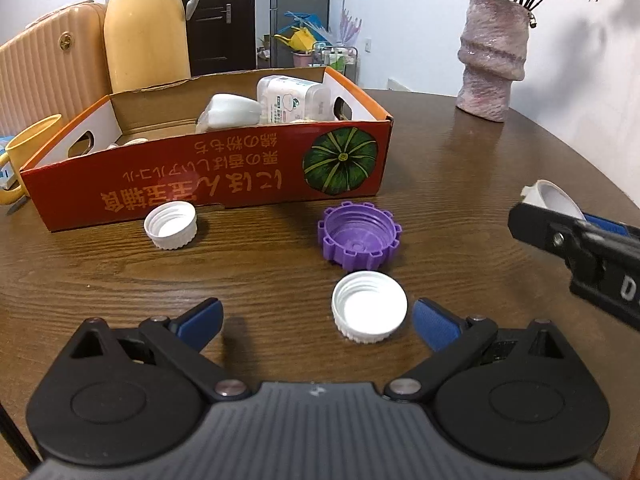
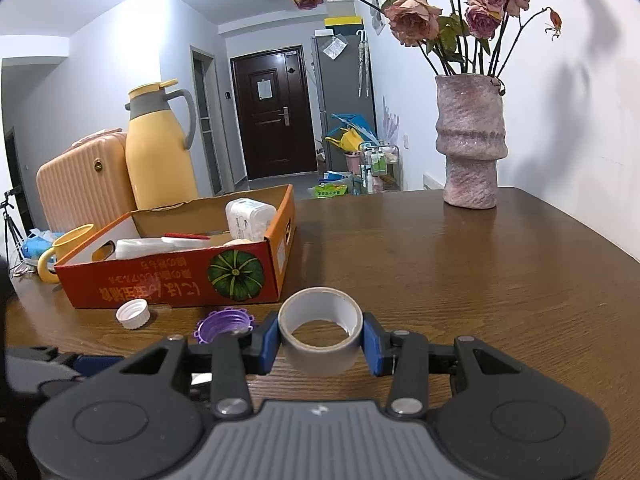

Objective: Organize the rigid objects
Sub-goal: 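Grasp the white screw cap with the left tool while the right tool holds the tape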

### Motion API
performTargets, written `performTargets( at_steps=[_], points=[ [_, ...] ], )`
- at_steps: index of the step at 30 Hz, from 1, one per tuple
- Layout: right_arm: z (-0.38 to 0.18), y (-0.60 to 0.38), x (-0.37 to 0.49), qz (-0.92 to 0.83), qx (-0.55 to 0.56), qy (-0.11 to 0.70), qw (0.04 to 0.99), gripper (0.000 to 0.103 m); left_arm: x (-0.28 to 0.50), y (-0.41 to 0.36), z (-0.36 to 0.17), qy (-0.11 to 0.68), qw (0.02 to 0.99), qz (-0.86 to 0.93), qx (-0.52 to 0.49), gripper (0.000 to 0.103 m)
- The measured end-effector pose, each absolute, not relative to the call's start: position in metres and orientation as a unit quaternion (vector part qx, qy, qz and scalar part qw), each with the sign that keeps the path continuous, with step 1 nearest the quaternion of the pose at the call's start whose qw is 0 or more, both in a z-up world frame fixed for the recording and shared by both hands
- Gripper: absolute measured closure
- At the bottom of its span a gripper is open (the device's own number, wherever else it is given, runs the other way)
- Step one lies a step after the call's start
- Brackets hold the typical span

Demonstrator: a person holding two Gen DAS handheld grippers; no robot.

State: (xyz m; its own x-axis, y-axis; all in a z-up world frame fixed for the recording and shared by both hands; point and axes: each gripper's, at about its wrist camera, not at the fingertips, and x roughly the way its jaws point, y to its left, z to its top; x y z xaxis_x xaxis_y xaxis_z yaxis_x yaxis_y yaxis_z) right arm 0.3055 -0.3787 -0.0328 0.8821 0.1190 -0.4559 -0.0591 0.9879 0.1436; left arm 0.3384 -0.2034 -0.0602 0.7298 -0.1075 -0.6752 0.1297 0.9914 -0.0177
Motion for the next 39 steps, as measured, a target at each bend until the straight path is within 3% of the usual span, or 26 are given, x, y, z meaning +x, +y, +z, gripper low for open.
performTargets(
  at_steps=[3, 6, 9, 11, 12, 39],
  points=[
    [-0.034, -0.378, 0.305, 0.047, 0.061, 0.238, 0.968, 0.062, 0.344, -0.209, -0.063, 0.364, 0.929, -0.057, 0.022, 0.001],
    [-0.033, -0.378, 0.304, 0.047, 0.063, 0.236, 0.969, 0.062, 0.348, -0.212, -0.065, 0.368, 0.928, -0.059, 0.026, 0.012],
    [-0.033, -0.377, 0.304, 0.048, 0.062, 0.237, 0.968, 0.062, 0.348, -0.215, -0.065, 0.362, 0.93, -0.064, 0.032, 0.03],
    [-0.035, -0.376, 0.304, 0.049, 0.059, 0.239, 0.968, 0.062, 0.346, -0.216, -0.063, 0.356, 0.931, -0.074, 0.037, 0.057],
    [-0.035, -0.376, 0.304, 0.049, 0.057, 0.239, 0.968, 0.062, 0.344, -0.216, -0.062, 0.353, 0.931, -0.081, 0.038, 0.062],
    [-0.026, -0.339, 0.294, 0.066, 0.058, 0.201, 0.976, 0.062, 0.296, -0.156, -0.023, 0.281, 0.955, -0.091, 0.027, 0.063]
  ],
)
